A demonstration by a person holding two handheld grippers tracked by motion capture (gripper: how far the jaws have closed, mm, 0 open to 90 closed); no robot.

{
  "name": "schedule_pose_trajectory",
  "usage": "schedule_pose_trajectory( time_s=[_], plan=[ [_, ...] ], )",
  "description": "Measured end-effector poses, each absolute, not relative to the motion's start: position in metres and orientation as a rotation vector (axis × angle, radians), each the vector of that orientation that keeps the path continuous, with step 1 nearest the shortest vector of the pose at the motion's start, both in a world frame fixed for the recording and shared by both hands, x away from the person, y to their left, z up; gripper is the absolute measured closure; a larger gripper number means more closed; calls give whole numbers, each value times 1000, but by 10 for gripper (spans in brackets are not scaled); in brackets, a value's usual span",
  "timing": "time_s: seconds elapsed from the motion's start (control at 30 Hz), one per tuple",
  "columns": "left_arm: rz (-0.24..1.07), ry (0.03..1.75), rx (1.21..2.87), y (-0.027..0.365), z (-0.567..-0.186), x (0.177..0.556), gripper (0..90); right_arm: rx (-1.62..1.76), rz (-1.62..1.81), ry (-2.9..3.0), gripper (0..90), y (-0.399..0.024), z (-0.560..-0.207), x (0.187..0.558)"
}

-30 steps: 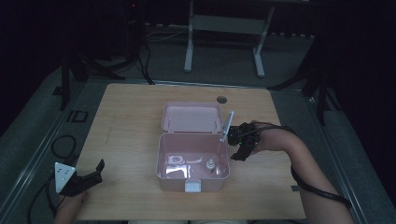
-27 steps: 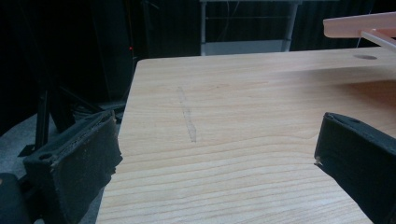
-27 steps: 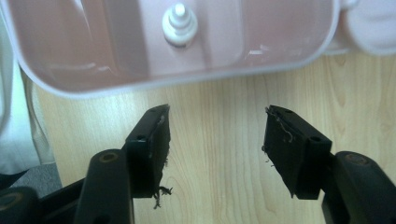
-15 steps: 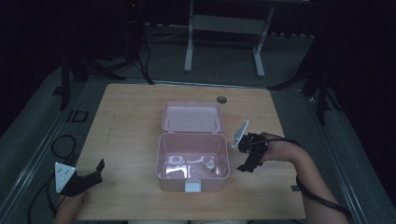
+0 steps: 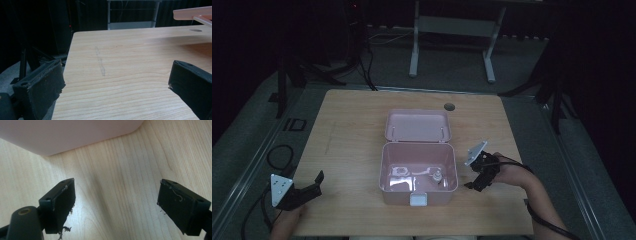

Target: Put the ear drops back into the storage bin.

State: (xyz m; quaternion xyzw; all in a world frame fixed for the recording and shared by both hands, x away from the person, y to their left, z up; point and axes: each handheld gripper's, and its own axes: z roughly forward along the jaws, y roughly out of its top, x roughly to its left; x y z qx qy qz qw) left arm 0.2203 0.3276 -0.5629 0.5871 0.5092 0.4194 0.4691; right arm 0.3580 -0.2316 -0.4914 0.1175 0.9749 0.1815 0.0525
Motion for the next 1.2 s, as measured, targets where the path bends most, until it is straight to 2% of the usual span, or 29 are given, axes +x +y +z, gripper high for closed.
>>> schedule_pose_trajectory(
  time_s=[0.27,0.63,1.2],
  plan=[
    [1029,1248,1438,328,-563,220,4,369,644,2967,146,-246,-501,350],
    [1030,1249,1438,328,-563,220,4,570,765,2860,146,-274,-516,346],
    [1030,1249,1435,328,-563,220,4,1127,832,2419,136,-306,-523,347]
  ],
)
